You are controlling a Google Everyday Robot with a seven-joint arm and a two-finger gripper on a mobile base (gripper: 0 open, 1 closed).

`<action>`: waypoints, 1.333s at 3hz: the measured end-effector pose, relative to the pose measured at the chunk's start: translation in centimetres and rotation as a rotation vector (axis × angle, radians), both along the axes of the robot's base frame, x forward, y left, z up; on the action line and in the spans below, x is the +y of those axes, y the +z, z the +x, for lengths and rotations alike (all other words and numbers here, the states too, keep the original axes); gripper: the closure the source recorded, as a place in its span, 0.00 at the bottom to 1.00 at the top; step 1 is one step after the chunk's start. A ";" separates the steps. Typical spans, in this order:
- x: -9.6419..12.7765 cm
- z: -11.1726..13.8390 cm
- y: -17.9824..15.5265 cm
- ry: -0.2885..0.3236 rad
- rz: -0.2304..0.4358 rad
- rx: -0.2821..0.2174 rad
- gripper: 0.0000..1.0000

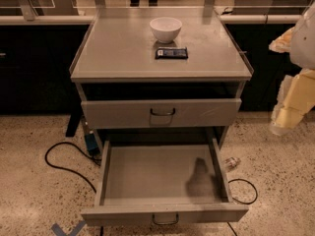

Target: Close middle drawer

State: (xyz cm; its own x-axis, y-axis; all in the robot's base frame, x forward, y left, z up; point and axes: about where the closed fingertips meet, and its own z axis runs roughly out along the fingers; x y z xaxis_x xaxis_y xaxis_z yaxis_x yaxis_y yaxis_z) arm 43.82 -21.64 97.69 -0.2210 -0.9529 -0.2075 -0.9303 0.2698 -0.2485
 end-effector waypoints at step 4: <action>-0.5 -5.5 -17.8 0.035 0.237 0.078 0.00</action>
Offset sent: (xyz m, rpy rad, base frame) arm -0.0224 -0.0056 -0.0866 0.0414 0.0695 0.0291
